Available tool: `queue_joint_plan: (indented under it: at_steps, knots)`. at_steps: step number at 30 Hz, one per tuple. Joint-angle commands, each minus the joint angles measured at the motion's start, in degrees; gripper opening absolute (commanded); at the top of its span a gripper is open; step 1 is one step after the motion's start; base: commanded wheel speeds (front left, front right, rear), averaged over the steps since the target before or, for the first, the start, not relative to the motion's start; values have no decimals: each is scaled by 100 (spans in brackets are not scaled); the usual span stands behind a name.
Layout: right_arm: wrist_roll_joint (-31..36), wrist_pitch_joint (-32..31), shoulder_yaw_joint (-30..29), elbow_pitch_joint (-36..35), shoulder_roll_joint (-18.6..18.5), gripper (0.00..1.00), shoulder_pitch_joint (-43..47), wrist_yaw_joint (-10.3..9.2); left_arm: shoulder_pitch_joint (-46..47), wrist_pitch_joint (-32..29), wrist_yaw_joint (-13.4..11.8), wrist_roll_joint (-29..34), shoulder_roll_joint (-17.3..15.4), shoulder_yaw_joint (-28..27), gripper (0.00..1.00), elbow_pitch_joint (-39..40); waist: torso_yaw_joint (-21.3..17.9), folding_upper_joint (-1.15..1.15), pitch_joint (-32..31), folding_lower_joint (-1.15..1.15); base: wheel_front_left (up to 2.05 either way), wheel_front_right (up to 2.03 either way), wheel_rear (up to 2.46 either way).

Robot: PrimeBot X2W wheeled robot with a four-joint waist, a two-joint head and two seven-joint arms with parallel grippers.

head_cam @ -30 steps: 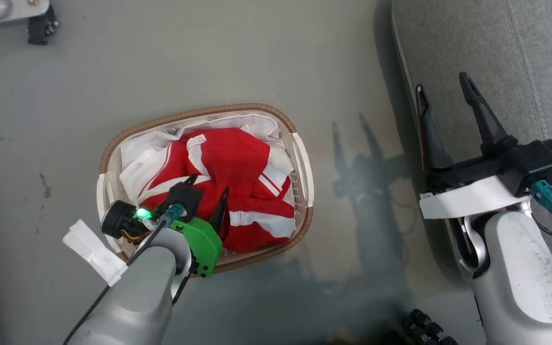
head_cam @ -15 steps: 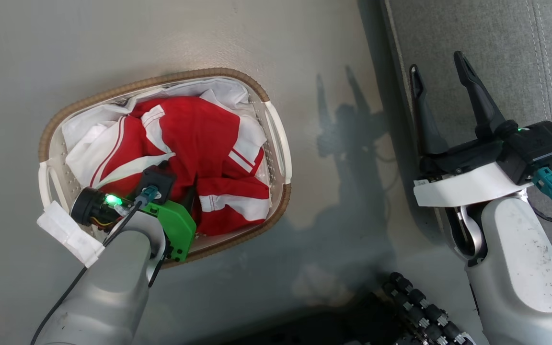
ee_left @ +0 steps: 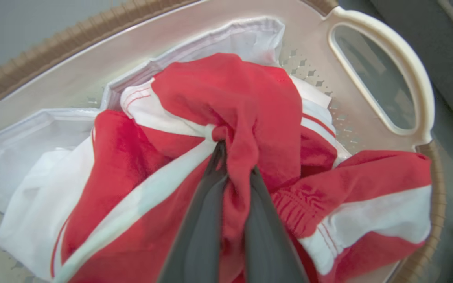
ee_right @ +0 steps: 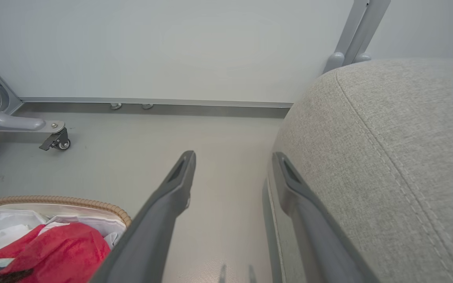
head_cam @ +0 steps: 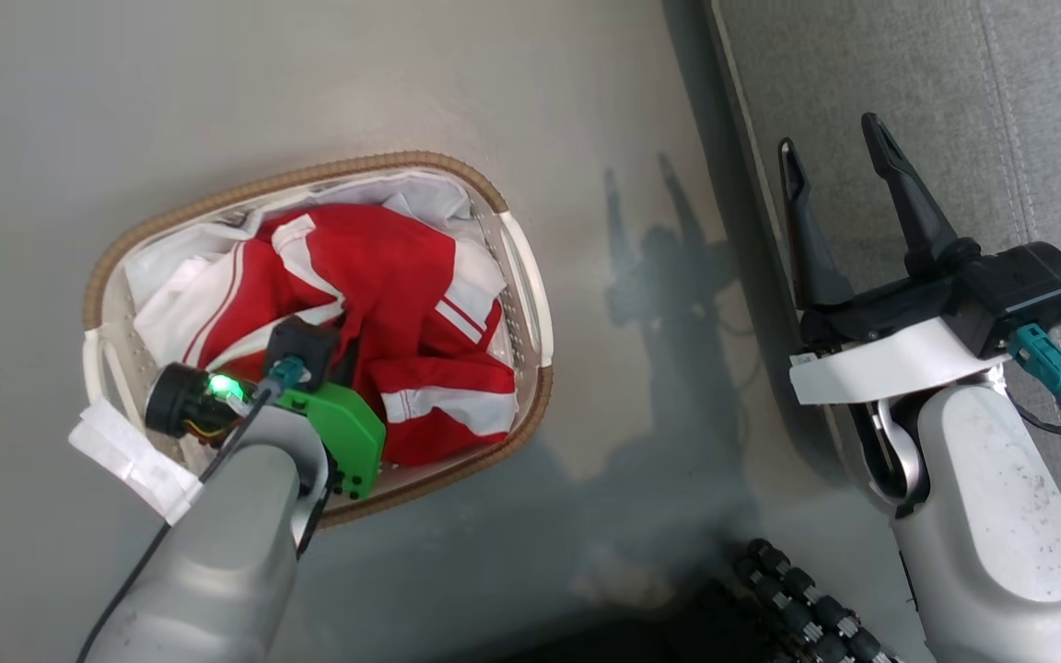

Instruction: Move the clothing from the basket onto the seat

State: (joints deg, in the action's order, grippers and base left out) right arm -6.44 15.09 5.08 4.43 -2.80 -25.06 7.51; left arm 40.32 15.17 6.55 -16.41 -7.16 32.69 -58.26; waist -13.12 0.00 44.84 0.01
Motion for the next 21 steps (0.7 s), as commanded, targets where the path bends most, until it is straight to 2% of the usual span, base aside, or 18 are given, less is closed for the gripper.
queue_joint_plan:
  at_steps: [1,12,17,21]
  knots:
    - [71,12,-24,37,-18,100,129,-4,-124,-2,12,81,21,-9,0,82,155,0,-308,-1,0,0,0]
    - [499,12,-216,202,-21,100,593,-4,-630,-2,78,83,186,-19,0,1030,747,0,-1509,-1,0,0,0]
    - [618,12,-227,280,-21,100,887,-4,-731,-2,99,206,109,159,0,1651,946,0,-2213,-1,0,0,0]
    - [638,12,-147,322,-21,100,1158,-4,-658,-2,103,47,-12,389,0,1993,1022,0,-2714,-1,0,0,0]
